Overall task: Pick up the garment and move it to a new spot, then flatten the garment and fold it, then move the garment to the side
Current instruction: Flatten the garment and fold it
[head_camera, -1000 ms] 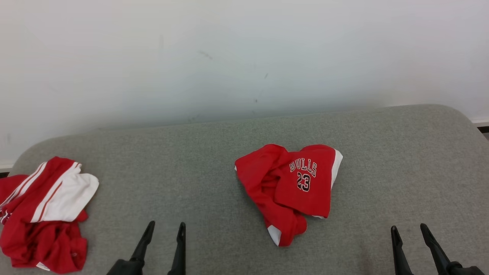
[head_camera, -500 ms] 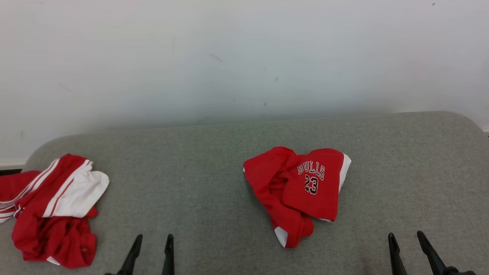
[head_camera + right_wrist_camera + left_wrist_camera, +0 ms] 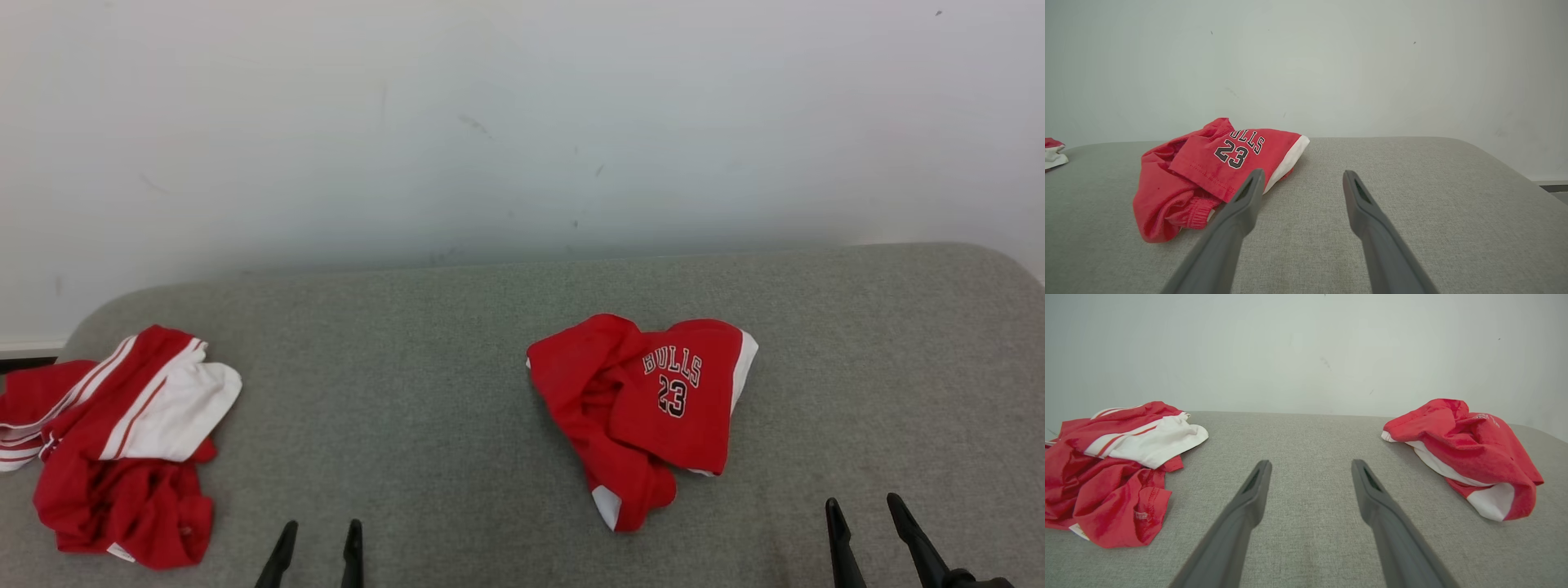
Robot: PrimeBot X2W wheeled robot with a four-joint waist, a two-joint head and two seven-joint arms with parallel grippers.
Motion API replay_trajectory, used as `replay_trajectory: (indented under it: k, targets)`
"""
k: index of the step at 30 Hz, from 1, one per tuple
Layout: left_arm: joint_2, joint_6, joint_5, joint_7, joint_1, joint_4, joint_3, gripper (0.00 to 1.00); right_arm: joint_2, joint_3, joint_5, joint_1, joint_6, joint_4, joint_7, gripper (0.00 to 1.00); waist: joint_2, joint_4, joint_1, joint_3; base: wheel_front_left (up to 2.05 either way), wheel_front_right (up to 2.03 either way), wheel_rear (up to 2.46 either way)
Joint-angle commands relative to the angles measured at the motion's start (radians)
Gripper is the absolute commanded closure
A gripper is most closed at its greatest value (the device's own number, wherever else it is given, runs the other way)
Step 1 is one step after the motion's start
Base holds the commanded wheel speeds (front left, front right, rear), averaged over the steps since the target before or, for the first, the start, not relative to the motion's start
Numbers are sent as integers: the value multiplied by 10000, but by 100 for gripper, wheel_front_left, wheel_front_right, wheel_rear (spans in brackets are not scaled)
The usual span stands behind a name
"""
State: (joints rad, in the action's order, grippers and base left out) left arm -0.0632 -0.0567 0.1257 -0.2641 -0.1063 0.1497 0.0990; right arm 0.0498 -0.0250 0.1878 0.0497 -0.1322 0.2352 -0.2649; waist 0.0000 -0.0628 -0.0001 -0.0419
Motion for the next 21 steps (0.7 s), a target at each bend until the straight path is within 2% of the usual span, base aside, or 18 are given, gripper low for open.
replay_trajectory:
  k: [1,12,21]
  targets:
    - [19,14,-102,-6,6,26,-52,0,18,1,10,-41,28,34,8,0,0,-9,1,0,0,0,0]
    - [76,246,-317,-6,179,2,18,0,19,-137,77,-162,28,-29,8,0,0,-409,1,74,0,0,0]
    - [90,966,-849,-6,1543,270,1360,0,19,-262,140,-409,28,-213,8,0,0,-1598,1,490,0,0,0]
